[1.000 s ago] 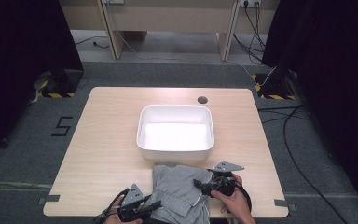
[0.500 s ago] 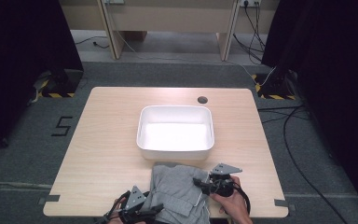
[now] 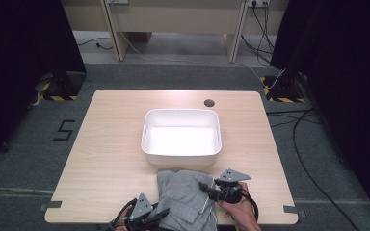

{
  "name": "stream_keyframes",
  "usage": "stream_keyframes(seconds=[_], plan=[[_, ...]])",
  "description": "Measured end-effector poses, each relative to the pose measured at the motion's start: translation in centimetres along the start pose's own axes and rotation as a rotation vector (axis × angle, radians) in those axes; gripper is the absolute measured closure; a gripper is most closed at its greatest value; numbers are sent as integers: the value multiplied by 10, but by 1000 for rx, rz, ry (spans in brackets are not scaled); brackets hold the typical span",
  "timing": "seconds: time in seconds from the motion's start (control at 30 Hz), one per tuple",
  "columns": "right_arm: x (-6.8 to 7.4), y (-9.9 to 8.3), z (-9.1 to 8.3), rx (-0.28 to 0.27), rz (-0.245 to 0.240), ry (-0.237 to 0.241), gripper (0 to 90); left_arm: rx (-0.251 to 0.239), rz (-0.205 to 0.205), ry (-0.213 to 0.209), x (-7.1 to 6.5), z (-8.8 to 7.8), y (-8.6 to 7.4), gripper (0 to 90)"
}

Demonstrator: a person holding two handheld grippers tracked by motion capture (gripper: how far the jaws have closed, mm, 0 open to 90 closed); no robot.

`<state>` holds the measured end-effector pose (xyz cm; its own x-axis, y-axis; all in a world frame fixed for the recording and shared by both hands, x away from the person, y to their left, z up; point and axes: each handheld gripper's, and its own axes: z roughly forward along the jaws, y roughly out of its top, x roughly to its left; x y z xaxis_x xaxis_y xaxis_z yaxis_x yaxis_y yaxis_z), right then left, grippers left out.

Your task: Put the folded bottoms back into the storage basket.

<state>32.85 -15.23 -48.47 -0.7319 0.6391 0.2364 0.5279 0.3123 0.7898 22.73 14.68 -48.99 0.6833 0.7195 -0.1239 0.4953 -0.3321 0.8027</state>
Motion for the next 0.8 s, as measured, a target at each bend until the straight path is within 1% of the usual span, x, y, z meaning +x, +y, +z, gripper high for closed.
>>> stream_keyframes(seconds=[0.07, 0.1, 0.13, 0.17, 0.2, 0.27, 0.3, 0.4, 0.43, 0.57, 0.7, 0.73, 0.8], plan=[[-1, 0, -2, -22, 13, 11, 650, -3, 12, -4, -2, -2, 1, 691], [0, 0, -4, -31, 25, 20, 654, -7, -2, -14, -3, -3, 1, 694], [-1, 1, -5, -40, 26, 31, 659, -9, -16, -21, -3, -4, 1, 696], [-1, 2, -7, -52, 34, 39, 664, -9, -22, -28, -3, -5, 1, 700], [0, 3, -8, -61, 28, 43, 667, -13, -21, -34, -3, -6, 2, 703], [4, 5, -11, -78, 12, 50, 673, -19, -4, -42, -6, -9, 4, 709], [7, 7, -13, -82, 12, 55, 678, -23, 3, -44, -7, -11, 5, 711], [12, 11, -17, -115, 10, 62, 691, -35, 8, -54, -11, -17, 8, 715], [14, 12, -18, -121, 4, 63, 693, -39, 14, -56, -12, -19, 9, 716], [20, 19, -24, -147, -11, 71, 701, -61, 15, -74, -15, -28, 14, 717], [27, 26, -33, -184, -26, 86, 703, -92, 32, -72, -19, -38, 23, 719], [29, 29, -34, -191, -35, 84, 704, -92, 37, -73, -20, -40, 25, 719], [32, 33, -36, -203, -52, 88, 705, -101, 35, -72, -19, -43, 29, 719]])
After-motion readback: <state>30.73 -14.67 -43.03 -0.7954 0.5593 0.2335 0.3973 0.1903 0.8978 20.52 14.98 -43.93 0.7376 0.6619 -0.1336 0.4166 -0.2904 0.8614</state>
